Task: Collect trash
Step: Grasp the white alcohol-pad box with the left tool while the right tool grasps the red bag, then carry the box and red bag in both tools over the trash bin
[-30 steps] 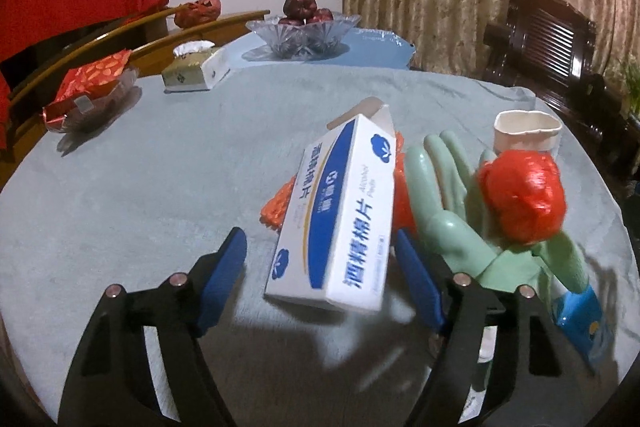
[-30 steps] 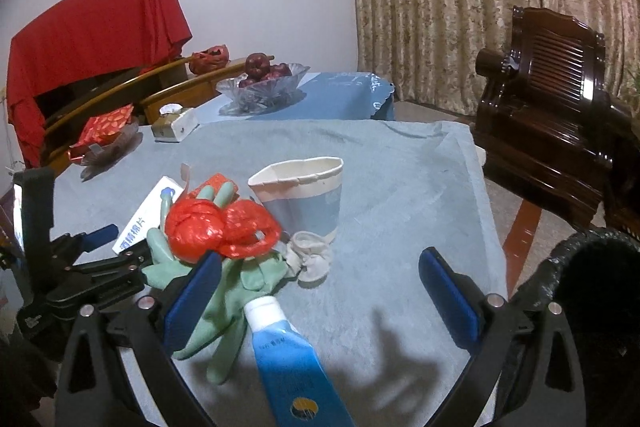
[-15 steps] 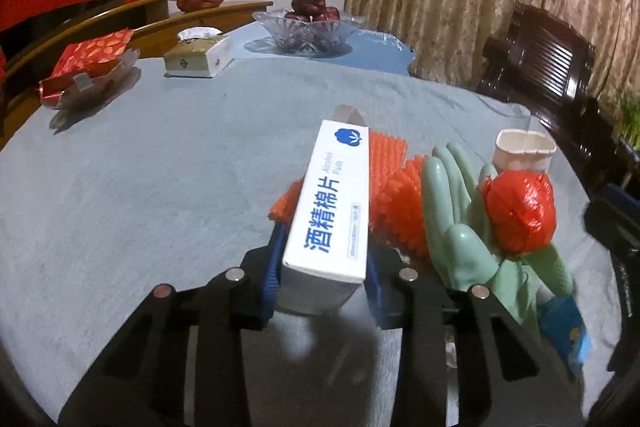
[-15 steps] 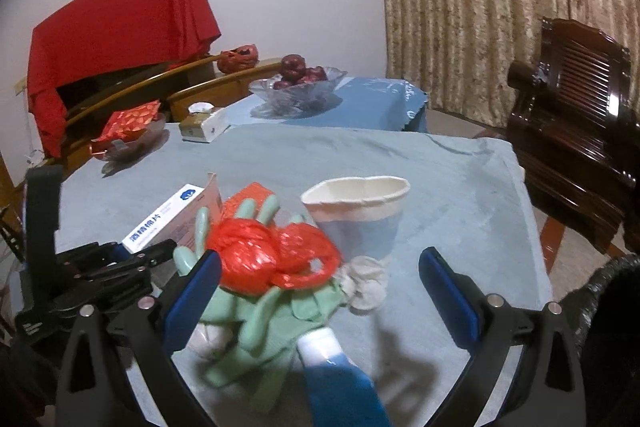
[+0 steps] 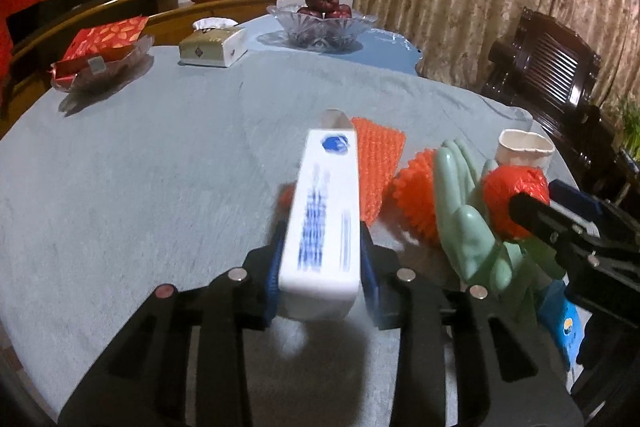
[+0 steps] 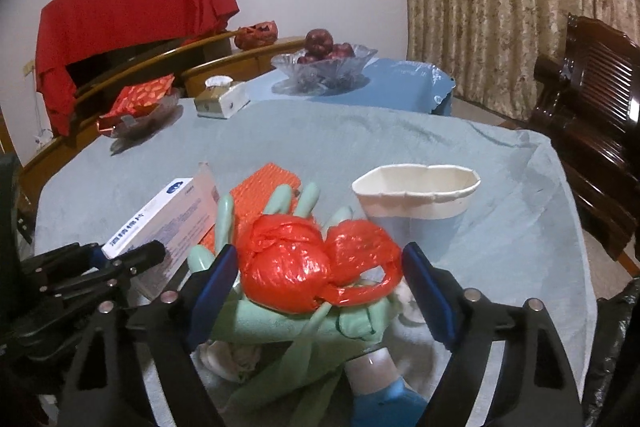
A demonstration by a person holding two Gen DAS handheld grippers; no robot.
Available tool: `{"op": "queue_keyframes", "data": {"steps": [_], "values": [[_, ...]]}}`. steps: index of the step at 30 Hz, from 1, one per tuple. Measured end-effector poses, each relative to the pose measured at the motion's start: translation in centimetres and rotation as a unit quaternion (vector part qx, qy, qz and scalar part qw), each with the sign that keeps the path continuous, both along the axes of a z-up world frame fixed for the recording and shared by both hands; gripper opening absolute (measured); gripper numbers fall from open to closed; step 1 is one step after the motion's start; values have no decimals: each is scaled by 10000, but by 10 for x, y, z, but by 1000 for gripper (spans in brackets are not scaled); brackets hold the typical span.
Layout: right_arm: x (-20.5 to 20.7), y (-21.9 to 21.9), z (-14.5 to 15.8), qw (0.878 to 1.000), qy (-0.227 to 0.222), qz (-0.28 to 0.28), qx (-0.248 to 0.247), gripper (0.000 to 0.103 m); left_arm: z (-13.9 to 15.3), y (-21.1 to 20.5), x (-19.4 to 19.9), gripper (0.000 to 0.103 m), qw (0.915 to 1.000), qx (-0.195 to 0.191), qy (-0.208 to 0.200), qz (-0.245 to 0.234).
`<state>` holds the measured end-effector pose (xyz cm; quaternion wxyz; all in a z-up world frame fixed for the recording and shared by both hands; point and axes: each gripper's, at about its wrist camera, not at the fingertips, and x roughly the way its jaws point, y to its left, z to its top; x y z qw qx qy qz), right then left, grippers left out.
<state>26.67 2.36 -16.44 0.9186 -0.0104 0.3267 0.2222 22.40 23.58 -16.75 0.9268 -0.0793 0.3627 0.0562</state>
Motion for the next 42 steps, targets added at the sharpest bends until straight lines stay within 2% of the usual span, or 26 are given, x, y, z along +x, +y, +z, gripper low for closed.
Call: {"op": "queue_keyframes", "data": {"steps": [1,4,7,9,21,30,42], "values": [[1,1,-1,9999,58,86,45,66,1,0,0,34,10000,-5,-8,0],[-1,3,1,9997,72,210,84,52,4,-1,2,32,10000,35,-52,-51],[-5,3,6,9994,13,316,116,43,5,-3,1,31,9999,17,-66,-84],[-7,2,10,9992,-27,359,151,41,5,-3,-1,31,9999,21,-80,-62],[-38,-20,50,9968,-442,425,519,40,47,-17,-31,30,9990,15,-430,-131],[-62,-52,78,9956,-664,227,620,40,72,-54,-51,30,9973,-19,-590,-428],[-88,-113,94,9948,-825,-254,542,40,89,-116,-62,30,9917,-129,-750,-1034]]}}
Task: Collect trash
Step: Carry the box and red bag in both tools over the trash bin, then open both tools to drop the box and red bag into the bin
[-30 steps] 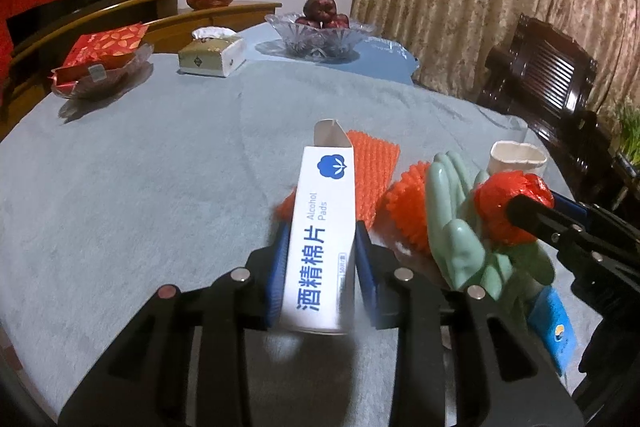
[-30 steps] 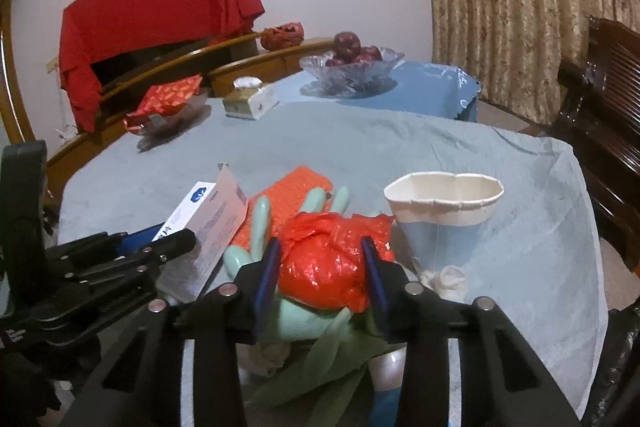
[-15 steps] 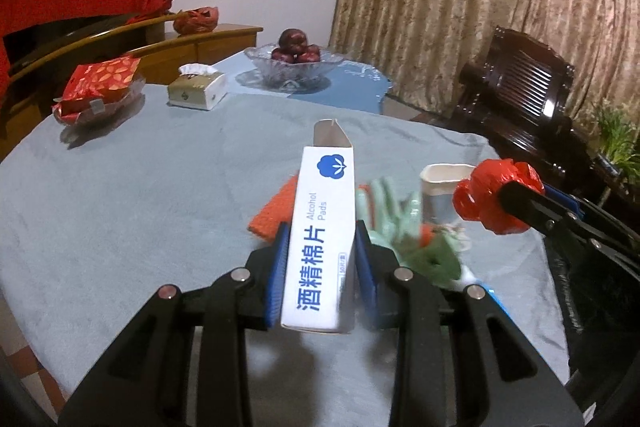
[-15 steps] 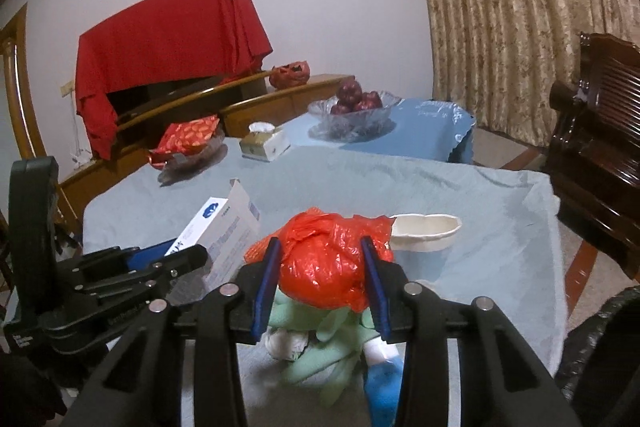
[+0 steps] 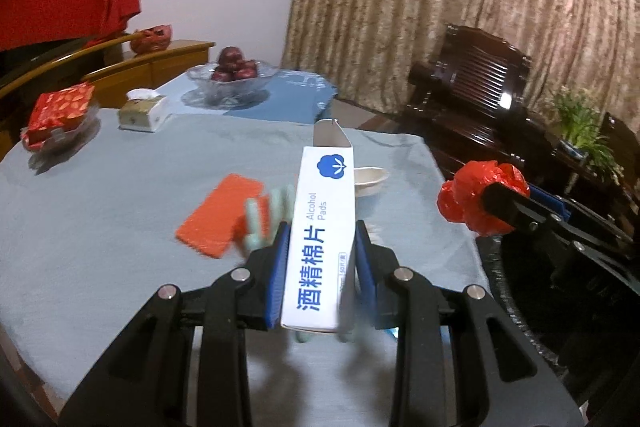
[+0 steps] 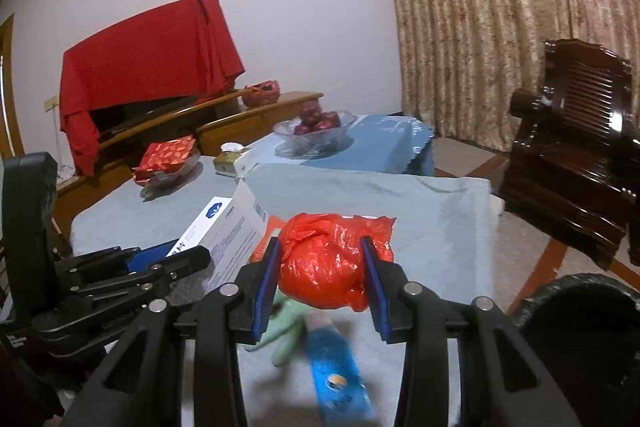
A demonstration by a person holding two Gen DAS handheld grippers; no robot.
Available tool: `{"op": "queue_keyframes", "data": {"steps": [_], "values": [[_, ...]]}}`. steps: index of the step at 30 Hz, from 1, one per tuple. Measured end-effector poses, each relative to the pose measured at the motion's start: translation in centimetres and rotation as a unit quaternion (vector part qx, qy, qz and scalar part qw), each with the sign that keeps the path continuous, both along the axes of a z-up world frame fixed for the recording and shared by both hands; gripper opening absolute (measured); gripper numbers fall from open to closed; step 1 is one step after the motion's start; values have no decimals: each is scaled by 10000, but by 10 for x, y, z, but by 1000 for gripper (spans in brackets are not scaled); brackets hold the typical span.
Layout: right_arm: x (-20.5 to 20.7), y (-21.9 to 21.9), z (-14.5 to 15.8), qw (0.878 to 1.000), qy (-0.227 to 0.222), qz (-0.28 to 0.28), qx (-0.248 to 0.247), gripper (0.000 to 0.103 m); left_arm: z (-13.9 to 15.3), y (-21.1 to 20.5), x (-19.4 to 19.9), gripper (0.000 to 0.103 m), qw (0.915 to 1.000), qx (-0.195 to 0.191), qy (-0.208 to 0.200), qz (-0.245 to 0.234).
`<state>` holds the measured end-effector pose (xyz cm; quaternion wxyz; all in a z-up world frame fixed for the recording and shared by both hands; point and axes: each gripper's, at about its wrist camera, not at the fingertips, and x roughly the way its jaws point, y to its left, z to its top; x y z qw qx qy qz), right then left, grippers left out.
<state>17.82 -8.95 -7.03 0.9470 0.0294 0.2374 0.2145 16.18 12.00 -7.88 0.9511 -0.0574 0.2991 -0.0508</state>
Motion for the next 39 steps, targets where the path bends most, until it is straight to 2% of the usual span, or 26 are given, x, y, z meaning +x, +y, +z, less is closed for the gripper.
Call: {"op": "queue_keyframes", "data": {"steps": [6,13,26,36,39], "values": [[-12,-44,5,9992,-60,-390,-38,40,5,-46,1,30,9989,-51,-67,-469],[-30,-102,4,9953,-52,-963,-100,40,1,-112,5,30,9935,-66,-70,-1136],[-66,-198,-14,9790,166,-2010,-287,40,-14,-230,8,30,9756,-204,-74,-2187],[-77,-239,-34,9681,404,-2453,-309,40,-38,-281,18,30,9659,-140,104,-2584],[-77,-245,-39,9645,481,-2571,-356,46,-44,-288,22,33,9615,-215,253,-2727]]}}
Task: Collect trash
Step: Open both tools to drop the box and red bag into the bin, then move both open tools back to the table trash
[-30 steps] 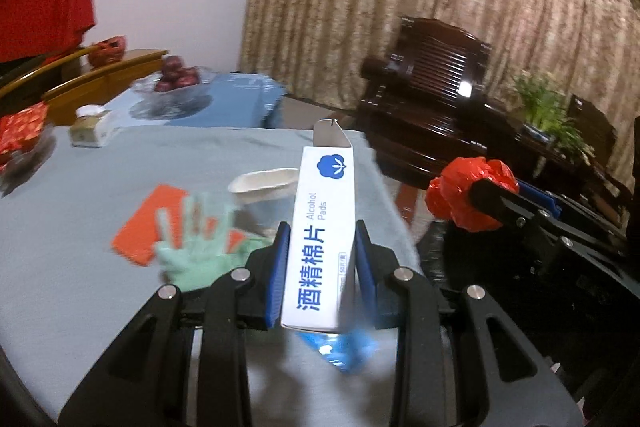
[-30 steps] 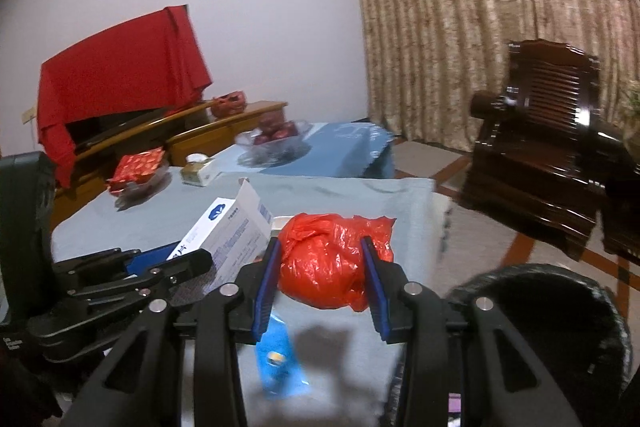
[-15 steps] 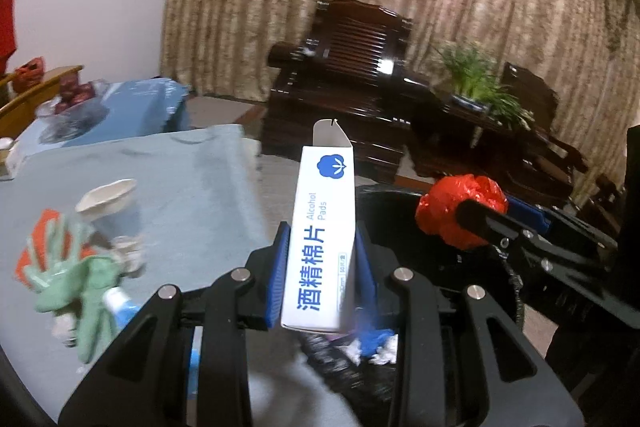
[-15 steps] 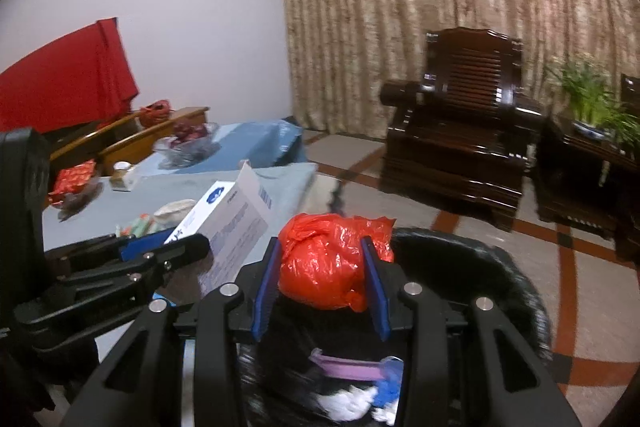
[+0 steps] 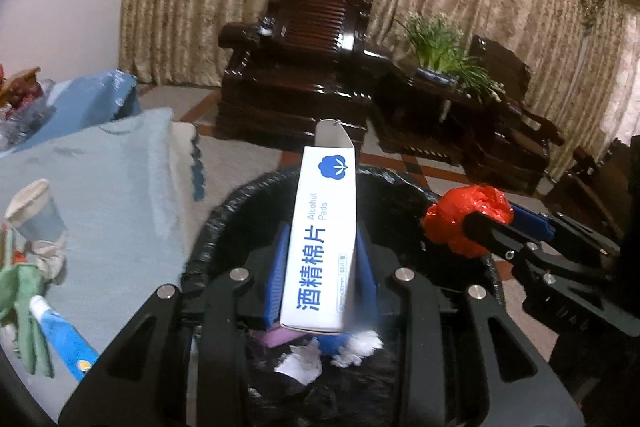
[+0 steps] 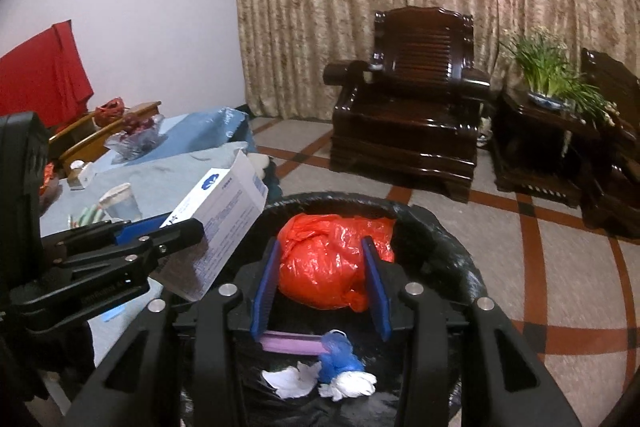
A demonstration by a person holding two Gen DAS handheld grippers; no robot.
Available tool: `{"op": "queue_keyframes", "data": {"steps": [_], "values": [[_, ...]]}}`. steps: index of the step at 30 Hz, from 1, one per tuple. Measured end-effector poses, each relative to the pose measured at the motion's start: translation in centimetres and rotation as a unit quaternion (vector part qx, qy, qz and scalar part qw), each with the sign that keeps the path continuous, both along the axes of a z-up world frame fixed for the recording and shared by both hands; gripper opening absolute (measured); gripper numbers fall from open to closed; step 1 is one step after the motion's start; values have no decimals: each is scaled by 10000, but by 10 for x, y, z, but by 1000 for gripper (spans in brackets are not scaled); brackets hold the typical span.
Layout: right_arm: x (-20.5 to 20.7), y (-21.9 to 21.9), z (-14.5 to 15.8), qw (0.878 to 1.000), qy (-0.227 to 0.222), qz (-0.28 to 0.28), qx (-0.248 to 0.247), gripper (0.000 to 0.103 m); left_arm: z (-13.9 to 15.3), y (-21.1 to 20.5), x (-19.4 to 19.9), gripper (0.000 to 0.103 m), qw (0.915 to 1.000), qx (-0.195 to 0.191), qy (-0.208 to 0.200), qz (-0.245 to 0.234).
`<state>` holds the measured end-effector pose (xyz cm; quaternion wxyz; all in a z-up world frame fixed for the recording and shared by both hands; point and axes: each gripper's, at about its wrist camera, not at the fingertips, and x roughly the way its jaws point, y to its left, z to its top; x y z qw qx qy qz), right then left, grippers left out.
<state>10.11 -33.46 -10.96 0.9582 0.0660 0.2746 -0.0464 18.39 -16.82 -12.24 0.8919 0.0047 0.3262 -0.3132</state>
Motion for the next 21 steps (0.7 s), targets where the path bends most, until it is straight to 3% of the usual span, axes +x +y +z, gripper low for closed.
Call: {"op": "queue_keyframes", "data": {"steps": [1,2,8,10,12,16,21], "values": [[0,-2,-2,10000,17,-27,-4,49,-2,-2,1,37,10000,5,31,-7],[-1,-4,-4,10000,41,-55,1,50,-3,-3,1,48,10000,1,60,-22],[-5,-9,-7,9997,73,-212,26,67,-4,7,3,60,9999,-36,86,88],[-5,-7,-6,9997,55,-234,14,86,0,15,4,67,9998,-52,51,171],[-6,-5,-5,9997,26,-231,3,96,6,25,4,78,9995,-44,-47,298],[-1,3,-3,9998,58,-109,159,97,18,56,2,89,9980,-88,-224,585],[7,25,3,9996,-17,136,228,97,30,106,-5,91,9939,-60,-334,1052]]}}
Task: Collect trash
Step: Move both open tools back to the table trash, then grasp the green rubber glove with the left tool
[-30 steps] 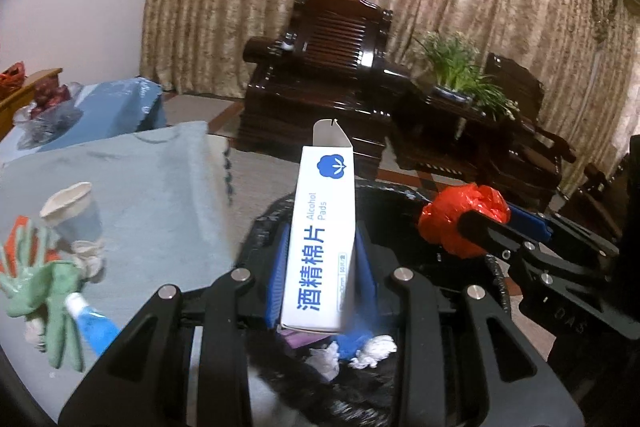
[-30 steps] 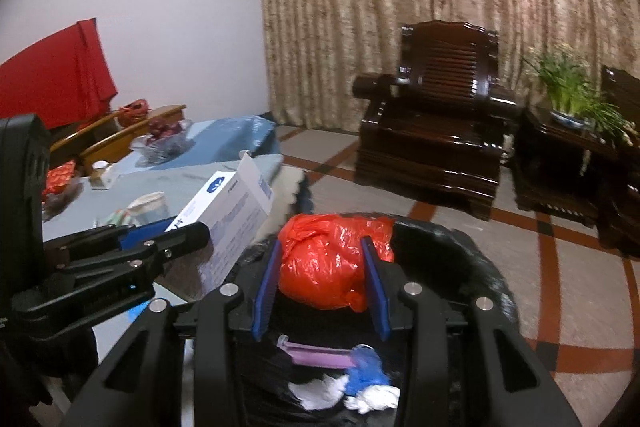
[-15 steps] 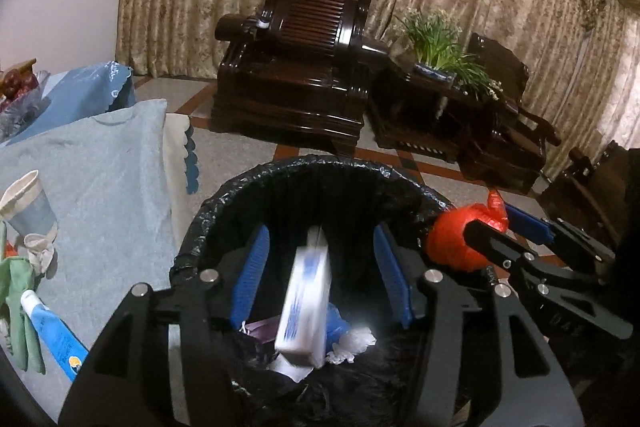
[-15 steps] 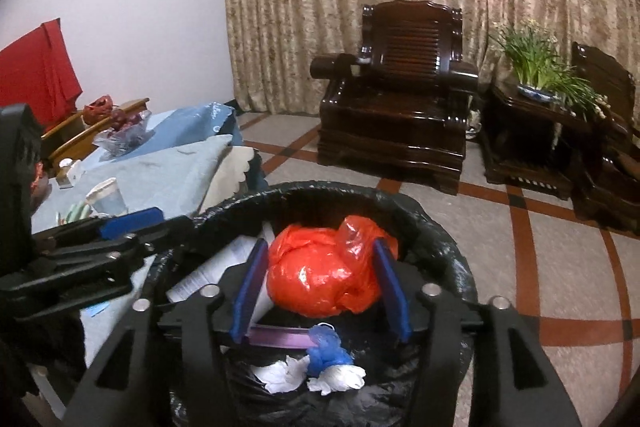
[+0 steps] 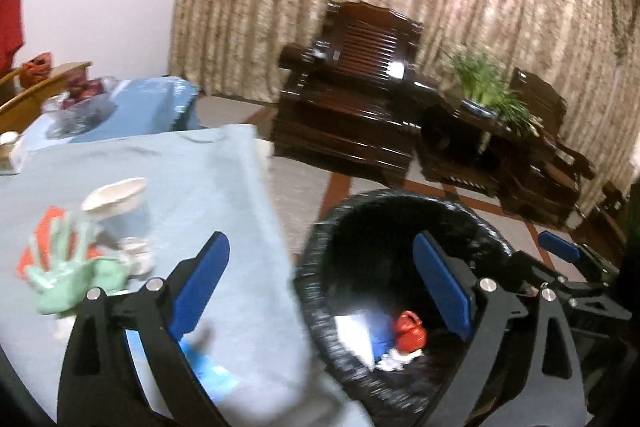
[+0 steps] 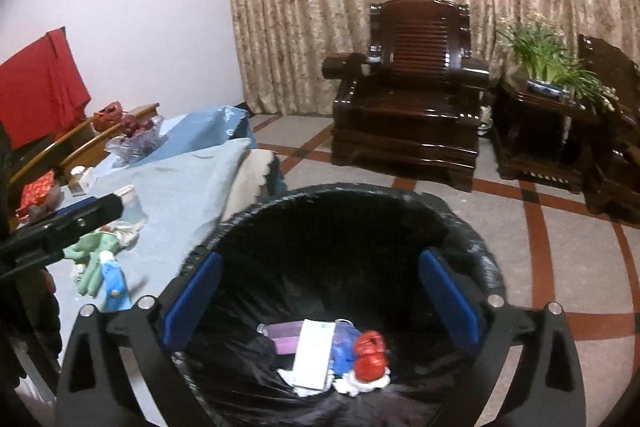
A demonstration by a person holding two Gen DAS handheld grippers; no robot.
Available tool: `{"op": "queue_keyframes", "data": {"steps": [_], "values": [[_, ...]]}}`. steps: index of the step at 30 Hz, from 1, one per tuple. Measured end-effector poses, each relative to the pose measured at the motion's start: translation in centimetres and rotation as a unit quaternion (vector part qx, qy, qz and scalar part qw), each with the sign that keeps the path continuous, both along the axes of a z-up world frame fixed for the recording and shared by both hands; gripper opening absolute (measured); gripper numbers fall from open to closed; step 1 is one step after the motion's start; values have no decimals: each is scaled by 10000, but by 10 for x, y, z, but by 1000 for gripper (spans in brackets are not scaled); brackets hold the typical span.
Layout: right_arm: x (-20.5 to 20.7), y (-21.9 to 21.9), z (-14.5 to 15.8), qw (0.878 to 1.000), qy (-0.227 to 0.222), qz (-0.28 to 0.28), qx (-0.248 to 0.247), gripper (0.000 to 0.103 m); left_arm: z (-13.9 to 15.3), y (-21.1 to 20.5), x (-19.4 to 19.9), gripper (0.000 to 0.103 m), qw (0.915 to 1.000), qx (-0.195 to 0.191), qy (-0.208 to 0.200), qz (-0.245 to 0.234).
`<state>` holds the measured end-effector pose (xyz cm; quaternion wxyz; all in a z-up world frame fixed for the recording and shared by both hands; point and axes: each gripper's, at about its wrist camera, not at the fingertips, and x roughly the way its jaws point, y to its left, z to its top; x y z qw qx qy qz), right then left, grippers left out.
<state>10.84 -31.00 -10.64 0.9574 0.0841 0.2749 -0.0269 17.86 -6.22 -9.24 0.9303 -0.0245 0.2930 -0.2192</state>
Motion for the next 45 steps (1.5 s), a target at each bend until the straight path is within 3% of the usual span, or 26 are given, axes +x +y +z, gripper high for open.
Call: {"op": "queue_keyframes", "data": {"steps": [12,20,30,45], "values": [[32,103,7,9945,-138,1035,62,97,12,130,-20,91,9904,275,-95,1351],[49,158,5,9885,-144,1506,59,97,6,189,-27,91,9811,428,-41,1886],[73,203,-19,9839,27,1787,-45,97,-22,228,-19,91,9734,519,207,2223],[111,265,-74,9666,751,2429,-324,69,-56,248,-10,91,9679,522,522,2401]]}}
